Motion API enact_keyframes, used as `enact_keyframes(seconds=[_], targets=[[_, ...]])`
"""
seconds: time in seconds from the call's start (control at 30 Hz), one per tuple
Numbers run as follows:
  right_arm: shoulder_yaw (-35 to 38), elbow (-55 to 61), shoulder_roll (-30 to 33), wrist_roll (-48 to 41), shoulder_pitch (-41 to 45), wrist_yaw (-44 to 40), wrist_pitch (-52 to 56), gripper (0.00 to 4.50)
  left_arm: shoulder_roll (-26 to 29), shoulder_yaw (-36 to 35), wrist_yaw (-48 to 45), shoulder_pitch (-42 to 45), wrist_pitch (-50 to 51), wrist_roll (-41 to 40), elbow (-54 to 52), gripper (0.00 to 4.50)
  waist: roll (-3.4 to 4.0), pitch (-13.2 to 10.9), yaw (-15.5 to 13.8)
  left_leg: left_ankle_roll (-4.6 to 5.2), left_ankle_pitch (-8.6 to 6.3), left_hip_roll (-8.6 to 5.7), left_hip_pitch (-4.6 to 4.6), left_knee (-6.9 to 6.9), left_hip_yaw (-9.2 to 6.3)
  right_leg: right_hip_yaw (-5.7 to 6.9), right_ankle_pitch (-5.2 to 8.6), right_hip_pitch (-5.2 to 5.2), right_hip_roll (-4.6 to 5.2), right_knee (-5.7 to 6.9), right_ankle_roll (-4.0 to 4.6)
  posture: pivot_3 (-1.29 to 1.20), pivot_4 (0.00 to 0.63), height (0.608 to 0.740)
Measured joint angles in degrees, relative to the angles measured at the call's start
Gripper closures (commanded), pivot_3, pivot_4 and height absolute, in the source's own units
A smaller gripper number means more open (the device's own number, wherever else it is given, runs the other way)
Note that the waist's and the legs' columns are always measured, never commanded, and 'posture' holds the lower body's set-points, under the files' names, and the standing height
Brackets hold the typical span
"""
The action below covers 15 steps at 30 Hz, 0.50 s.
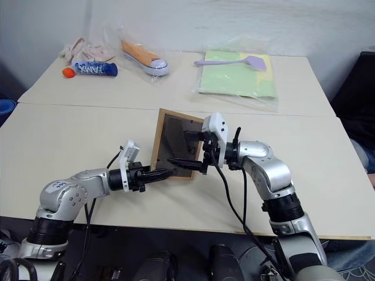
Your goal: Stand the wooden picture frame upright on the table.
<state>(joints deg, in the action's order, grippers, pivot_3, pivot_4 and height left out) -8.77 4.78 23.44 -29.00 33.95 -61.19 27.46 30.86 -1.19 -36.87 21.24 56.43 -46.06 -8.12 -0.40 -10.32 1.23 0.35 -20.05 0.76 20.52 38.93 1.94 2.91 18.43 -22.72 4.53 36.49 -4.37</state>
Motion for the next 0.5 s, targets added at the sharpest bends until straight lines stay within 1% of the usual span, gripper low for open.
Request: enact_keyframes(seconds=[0.07,0.2,0.3,0.4,0.5], targets=[[0.20,2.23,2.71,-0.21,-2.03,-3.17,-1.50,0.01,-0.82,-1.68,1.15,0.01,3.24,-1.90,0.12,3.19,-0.01,-0.01,0.03,0.03,-0.02,0.00,0.04,-0.01,-0.01,0.01,-0.01,0.00,0.00,-0.01,-0.02,0.00,0.150,0.740],[0.59,3.59,4.80,-0.08,-4.16,-6.44,-5.20,0.01,-0.89,-2.37,1.09,0.03,8.78,-4.96,-0.01,3.19,-0.02,-0.02,0.35,0.02,-0.02,0.00,0.04,-0.01,0.00,0.01,-0.01,-0.02,-0.01,-0.02,-0.02,0.00,0.150,0.740],[0.61,3.47,5.64,1.88,-5.21,-7.95,-10.79,0.01,-1.49,-4.01,1.97,0.28,13.25,-8.04,0.15,3.19,-0.01,-0.03,0.38,-0.03,0.00,0.02,0.03,-0.01,0.01,0.01,-0.01,-0.05,-0.04,-0.06,-0.02,0.00,0.150,0.740],[2.33,1.44,5.41,4.21,-5.17,-8.01,-19.00,0.01,-4.47,-8.44,5.65,3.08,20.43,-14.37,2.65,3.19,-0.05,-0.05,0.24,-0.04,0.01,0.02,0.03,0.04,0.00,0.01,-0.01,-0.05,-0.04,-0.05,-0.03,0.00,0.150,0.740],[5.35,-1.86,5.32,5.84,-5.15,-8.14,-28.54,0.01,-5.00,-14.82,10.70,8.04,29.34,-20.00,7.38,3.19,-0.07,-0.07,0.20,-0.04,0.01,-0.02,0.04,0.05,0.01,0.02,-0.02,-0.04,-0.04,0.02,-0.04,0.00,0.150,0.740]])
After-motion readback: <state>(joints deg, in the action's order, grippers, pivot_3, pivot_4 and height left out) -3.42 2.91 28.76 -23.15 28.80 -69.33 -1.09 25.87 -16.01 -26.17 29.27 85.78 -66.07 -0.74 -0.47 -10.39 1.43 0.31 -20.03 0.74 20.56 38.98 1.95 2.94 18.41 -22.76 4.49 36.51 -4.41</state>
